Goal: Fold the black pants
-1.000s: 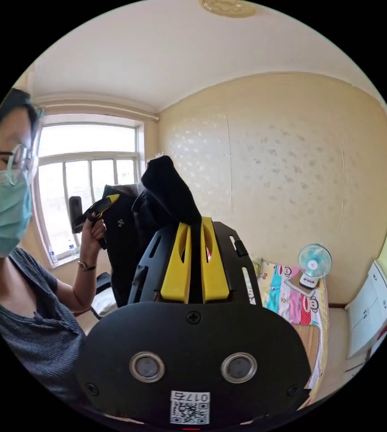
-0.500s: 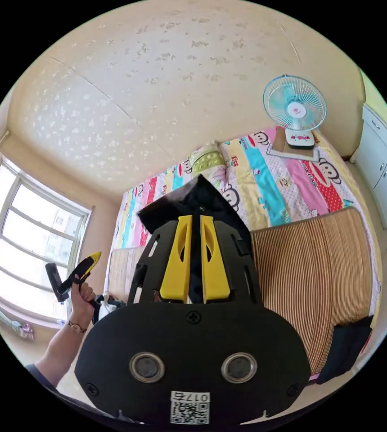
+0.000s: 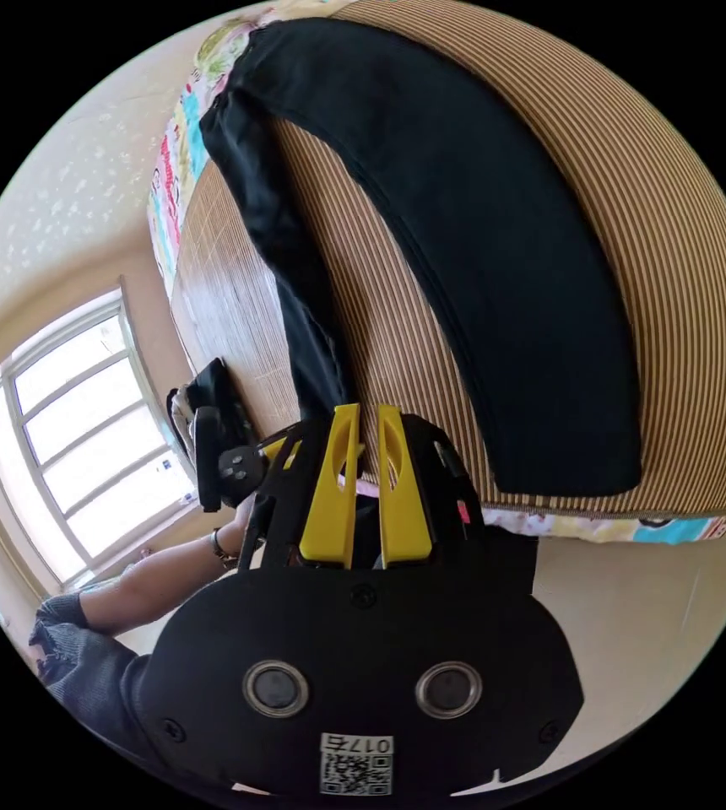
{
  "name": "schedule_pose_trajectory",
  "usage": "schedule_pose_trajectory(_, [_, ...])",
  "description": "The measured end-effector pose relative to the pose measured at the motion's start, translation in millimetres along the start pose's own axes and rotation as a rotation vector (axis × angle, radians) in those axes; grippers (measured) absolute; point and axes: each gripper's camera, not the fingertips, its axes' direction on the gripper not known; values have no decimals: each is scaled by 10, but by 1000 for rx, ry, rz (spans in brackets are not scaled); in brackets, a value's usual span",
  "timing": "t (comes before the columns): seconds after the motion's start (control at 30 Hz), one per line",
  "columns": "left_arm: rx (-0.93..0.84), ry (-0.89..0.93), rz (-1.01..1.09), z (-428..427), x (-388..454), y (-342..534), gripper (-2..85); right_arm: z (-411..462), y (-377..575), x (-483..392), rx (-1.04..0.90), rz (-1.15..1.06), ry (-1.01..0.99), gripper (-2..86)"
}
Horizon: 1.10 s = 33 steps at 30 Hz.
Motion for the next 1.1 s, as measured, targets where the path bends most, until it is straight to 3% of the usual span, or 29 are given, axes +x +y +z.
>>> schedule_pose_trajectory(0.07, [6,-179,-13,-27,7,40,90,-98,-17,112,-15,23,-23,17])
schedule_pose_trajectory(0.17, [-75,-204,-11,-193,-297,54,55,-290,-155,183,-39,10,-57,18])
schedule_pose_trajectory(0.23, [-69,61,-50,-419,-783,193,41,-411,-262,200,-51,-10,-82,17])
schedule_pose_trajectory(0.27, [2,419,-110,-622,-1227,396,39,-498,-329,213,-50,-16,-98,15])
schedule_pose_trajectory(0.3, [145,834,-167,-791,-1672,704,38,-541,-361,221,-48,-19,-107,14])
schedule_pose_trajectory(0.33, [247,1027,-187,-862,-1878,902,37,-626,-416,242,-38,-27,-130,11])
schedule_pose_trajectory(0.37, [463,1278,-216,-982,-2217,1345,36,-697,-459,270,-24,-36,-156,10])
schedule_pose_trajectory(0.4, [575,1334,-251,-1060,-2453,1748,35,-726,-478,289,-19,-38,-166,9])
schedule_pose_trajectory(0.43, [587,1314,-268,-1083,-2542,1914,35,-766,-516,340,-15,-33,-179,9])
schedule_pose_trajectory(0.6, [383,797,-395,-806,-2914,2665,32,-790,-718,560,-59,23,-157,15])
schedule_pose_trajectory(0.7, [339,828,-490,-535,-3094,2720,33,-835,-879,530,-75,-27,-154,29])
schedule_pose_trajectory(0.8, [297,685,-459,-630,-3097,2694,35,-824,-1065,401,-101,-120,-152,59])
schedule_pose_trajectory(1.0, [343,962,-443,-487,-3524,3135,38,-290,-1477,269,-309,-239,-90,121])
schedule_pose_trajectory(1.1, [332,893,-510,-414,-3744,3467,42,25,-1525,254,-417,-292,-34,120])
